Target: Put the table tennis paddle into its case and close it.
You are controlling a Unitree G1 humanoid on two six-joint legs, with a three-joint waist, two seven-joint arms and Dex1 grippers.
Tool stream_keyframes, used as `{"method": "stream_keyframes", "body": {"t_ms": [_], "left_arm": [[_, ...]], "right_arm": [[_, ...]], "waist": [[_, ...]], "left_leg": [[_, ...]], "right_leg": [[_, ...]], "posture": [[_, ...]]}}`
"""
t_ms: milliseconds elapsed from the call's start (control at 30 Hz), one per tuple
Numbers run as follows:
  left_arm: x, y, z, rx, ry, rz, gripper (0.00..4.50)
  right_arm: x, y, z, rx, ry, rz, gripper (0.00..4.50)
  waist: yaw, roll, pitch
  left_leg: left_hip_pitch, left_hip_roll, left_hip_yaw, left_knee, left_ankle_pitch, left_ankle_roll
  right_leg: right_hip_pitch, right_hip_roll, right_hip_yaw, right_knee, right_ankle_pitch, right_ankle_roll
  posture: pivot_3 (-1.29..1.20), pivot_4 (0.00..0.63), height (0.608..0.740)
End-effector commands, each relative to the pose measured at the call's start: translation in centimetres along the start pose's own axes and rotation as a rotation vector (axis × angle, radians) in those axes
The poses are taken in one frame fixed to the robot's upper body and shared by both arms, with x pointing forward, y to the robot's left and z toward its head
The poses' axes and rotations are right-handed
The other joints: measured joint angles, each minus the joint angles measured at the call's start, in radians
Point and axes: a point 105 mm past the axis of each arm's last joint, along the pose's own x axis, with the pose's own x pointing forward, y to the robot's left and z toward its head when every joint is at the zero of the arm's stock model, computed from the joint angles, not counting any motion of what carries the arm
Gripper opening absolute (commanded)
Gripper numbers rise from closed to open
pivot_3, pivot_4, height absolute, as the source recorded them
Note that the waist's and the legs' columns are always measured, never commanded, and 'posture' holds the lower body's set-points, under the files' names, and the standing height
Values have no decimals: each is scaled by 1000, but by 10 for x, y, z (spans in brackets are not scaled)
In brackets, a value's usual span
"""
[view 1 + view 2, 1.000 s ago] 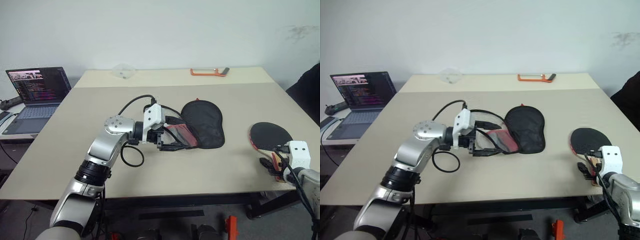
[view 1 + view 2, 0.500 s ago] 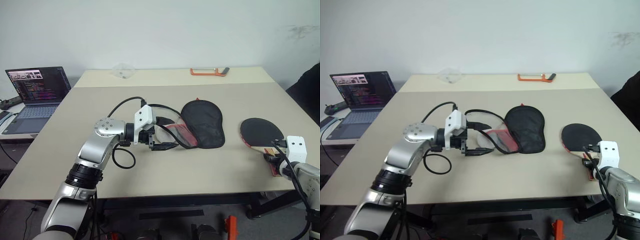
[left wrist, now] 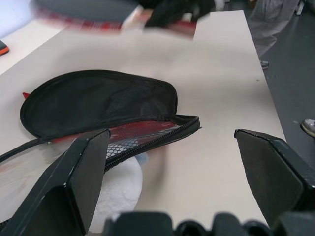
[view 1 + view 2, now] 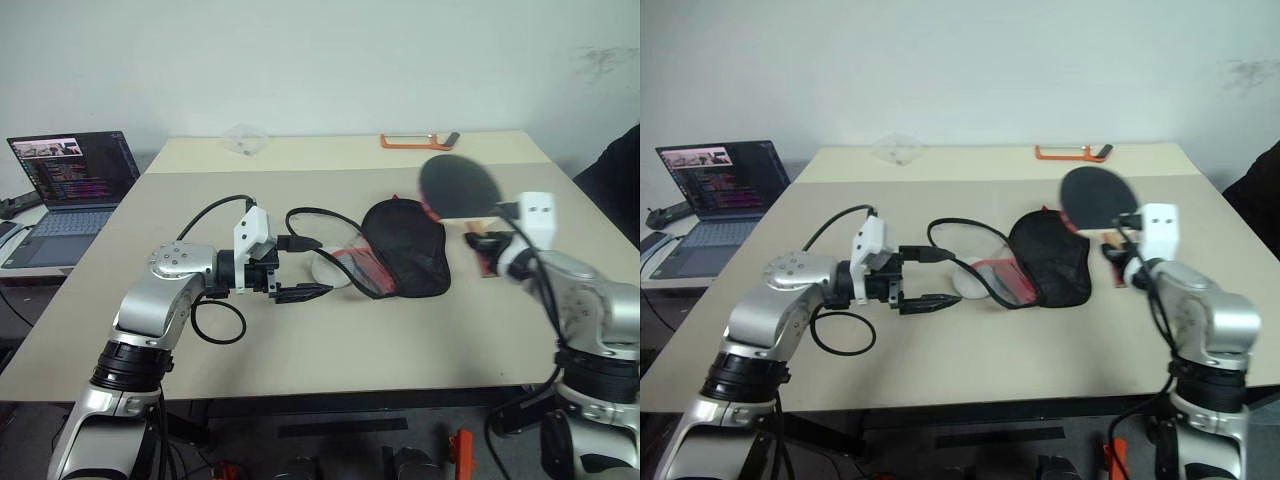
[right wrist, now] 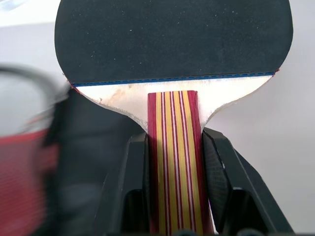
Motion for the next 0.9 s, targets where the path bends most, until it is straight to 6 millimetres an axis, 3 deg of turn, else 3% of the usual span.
{"method": "stream_keyframes", "body": {"t_ms": [33, 200, 400, 800, 833, 900], "left_arm": [[-6, 1, 15, 43, -29, 15, 4435], [-8, 0, 16, 46, -23, 27, 4435], [-7, 0, 16, 48, -23, 36, 4435], [-7, 2, 17, 58, -19, 47, 4435], [-7, 2, 17, 58, -16, 49, 4435], [-8, 3, 16, 58, -12, 53, 4435]], "right_arm": [[12, 15, 14, -27, -63, 5, 1092], [40, 28, -3, -24, -20, 1, 1092], [56, 34, -14, -18, 2, -10, 1092], [64, 32, -25, -16, 44, -31, 1092], [64, 34, -25, -12, 44, -22, 1826], [62, 38, -25, -11, 43, -7, 2345]], "waist": [[1, 0, 0], [1, 0, 0], [-1, 0, 0], [-3, 0, 0], [-3, 0, 0], [-3, 0, 0]], "left_leg": [[0, 0, 0, 0, 0, 0], [-1, -1, 0, 0, 0, 0], [-1, 0, 1, -1, 0, 0], [-1, 0, 1, -1, 0, 0], [-1, 0, 1, -1, 0, 0], [-1, 0, 1, -1, 0, 0]], "right_leg": [[0, 0, 0, 0, 0, 0], [-2, 0, 0, 0, 0, 0], [-3, 0, 1, 1, 0, 0], [-4, 0, 2, 1, 0, 0], [-4, 0, 2, 1, 0, 0], [-4, 1, 2, 1, 0, 0]], "posture": [[0, 150, 740], [0, 150, 740], [0, 150, 740], [0, 150, 740], [0, 150, 740], [0, 150, 740]]}}
